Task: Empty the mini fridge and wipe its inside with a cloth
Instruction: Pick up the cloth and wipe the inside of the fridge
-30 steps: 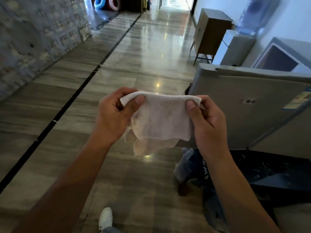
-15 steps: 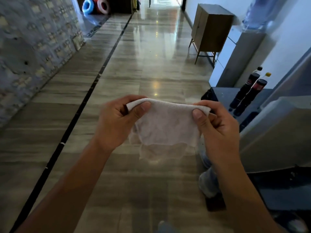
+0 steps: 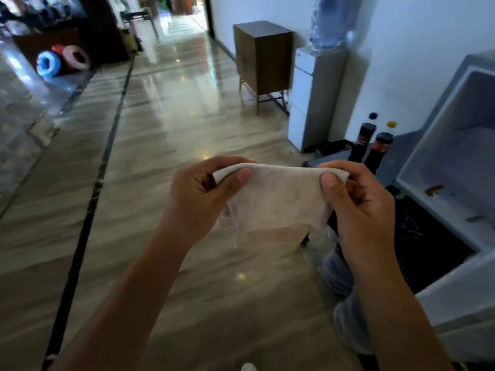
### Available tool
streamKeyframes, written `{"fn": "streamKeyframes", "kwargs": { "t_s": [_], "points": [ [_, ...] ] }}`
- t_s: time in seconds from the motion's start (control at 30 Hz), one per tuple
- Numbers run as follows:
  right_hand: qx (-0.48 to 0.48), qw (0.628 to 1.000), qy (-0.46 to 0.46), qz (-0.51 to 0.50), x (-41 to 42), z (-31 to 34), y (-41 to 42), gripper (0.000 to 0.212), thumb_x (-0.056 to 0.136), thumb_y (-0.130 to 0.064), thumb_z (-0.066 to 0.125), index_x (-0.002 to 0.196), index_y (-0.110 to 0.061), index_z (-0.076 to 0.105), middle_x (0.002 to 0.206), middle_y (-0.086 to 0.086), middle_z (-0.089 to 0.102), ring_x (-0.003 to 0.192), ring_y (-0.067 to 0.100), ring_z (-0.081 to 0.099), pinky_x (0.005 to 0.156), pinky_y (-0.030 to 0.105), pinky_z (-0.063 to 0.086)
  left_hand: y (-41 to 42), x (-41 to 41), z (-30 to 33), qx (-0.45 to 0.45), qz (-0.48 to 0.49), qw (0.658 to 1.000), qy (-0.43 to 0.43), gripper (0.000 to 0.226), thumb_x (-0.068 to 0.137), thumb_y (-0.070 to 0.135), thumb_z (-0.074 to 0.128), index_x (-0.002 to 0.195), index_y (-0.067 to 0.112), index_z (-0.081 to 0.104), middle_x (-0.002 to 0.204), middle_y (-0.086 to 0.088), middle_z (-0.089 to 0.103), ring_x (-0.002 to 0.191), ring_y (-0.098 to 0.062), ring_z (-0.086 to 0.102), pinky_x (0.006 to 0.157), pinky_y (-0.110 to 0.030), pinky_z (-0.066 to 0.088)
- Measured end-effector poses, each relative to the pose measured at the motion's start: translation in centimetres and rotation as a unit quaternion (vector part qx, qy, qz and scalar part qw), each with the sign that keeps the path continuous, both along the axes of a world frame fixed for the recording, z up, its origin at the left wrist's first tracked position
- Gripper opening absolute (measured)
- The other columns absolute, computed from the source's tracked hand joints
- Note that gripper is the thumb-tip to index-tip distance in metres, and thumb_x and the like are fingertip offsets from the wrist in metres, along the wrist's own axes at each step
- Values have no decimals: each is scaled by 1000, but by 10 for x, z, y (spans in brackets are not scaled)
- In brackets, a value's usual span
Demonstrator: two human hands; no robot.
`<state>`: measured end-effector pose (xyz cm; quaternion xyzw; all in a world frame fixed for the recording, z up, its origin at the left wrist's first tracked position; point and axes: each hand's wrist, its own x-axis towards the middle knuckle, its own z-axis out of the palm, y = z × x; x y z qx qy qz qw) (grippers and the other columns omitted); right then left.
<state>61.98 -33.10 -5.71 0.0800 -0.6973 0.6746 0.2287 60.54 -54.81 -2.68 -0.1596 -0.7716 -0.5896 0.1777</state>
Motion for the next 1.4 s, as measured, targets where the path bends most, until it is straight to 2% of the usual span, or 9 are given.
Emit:
{"fn": "streamKeyframes", "kwargs": {
  "t_s": [0.2, 0.4, 0.8, 0.9, 0.97, 1.03, 1.2, 1.3, 1.4],
  "points": [
    [36, 990, 0, -137, -68, 4, 30, 10, 96, -30, 61, 100, -29, 70, 86, -17, 68, 80, -1, 64, 64, 12, 48, 40, -126, -1, 5, -132, 991, 2, 15, 89, 15, 70, 94, 27, 75, 88, 16, 77, 82, -1, 69, 72, -20, 52],
    [71, 962, -6, -265, -128, 1, 55, 10, 98, -31, 60, 100, -36, 68, 90, -17, 70, 81, 6, 66, 66, 19, 53, 87, -236, -11, 12, -265, 964, 5, 14, 88, 17, 68, 96, 27, 75, 90, 19, 77, 83, 0, 70, 71, -17, 52],
    [69, 870, -69, -483, -193, -5, 103, 8, 98, -38, 55, 93, -32, 57, 80, -30, 62, 74, -9, 61, 64, 8, 48, 217, -370, -17, -19, -529, 848, -25, 14, 86, 26, 66, 96, 31, 75, 90, 21, 77, 86, -1, 72, 68, -14, 54],
    [36, 861, -84, -501, -204, -13, 123, 22, 96, -48, 54, 92, -27, 54, 74, -30, 60, 70, -9, 59, 60, 8, 48, 257, -384, -27, -25, -568, 822, -37, 14, 85, 28, 67, 94, 35, 75, 90, 22, 77, 87, -3, 73, 70, -16, 55],
    [31, 859, -84, -504, -207, -16, 139, 46, 82, -73, 59, 92, -28, 52, 73, -28, 59, 67, -7, 58, 57, 10, 49, 284, -389, -31, -28, -588, 808, -28, 13, 84, 30, 66, 94, 34, 74, 90, 25, 76, 87, 0, 72, 71, -15, 56],
    [31, 864, -105, -492, -207, -19, 157, 57, 67, -77, 69, 92, -29, 52, 73, -24, 58, 65, -4, 58, 55, 13, 50, 309, -392, -33, -25, -600, 800, -24, 13, 85, 29, 66, 95, 32, 73, 89, 28, 75, 87, 2, 71, 72, -12, 54],
    [35, 863, -138, -485, -209, -18, 190, 33, 79, -43, 77, 77, -26, 50, 66, -12, 54, 57, 1, 52, 49, 16, 46, 360, -409, -36, -43, -632, 774, -22, 14, 84, 32, 66, 95, 30, 74, 91, 24, 75, 86, 0, 71, 70, -12, 53],
    [63, 836, -163, -521, -214, -22, 203, 19, 87, -43, 69, 81, -35, 53, 72, -18, 59, 64, 0, 57, 53, 14, 46, 387, -425, -42, -58, -643, 764, -20, 16, 80, 39, 67, 92, 31, 74, 91, 16, 76, 83, -4, 71, 68, -14, 55],
    [101, 806, -201, -547, -221, -27, 209, 10, 92, -46, 62, 98, -39, 64, 93, -21, 70, 86, 0, 67, 66, 11, 51, 412, -441, -51, -69, -670, 739, -25, 13, 80, 39, 69, 91, 35, 74, 91, 15, 76, 82, -6, 72, 68, -17, 55]
  ]
}}
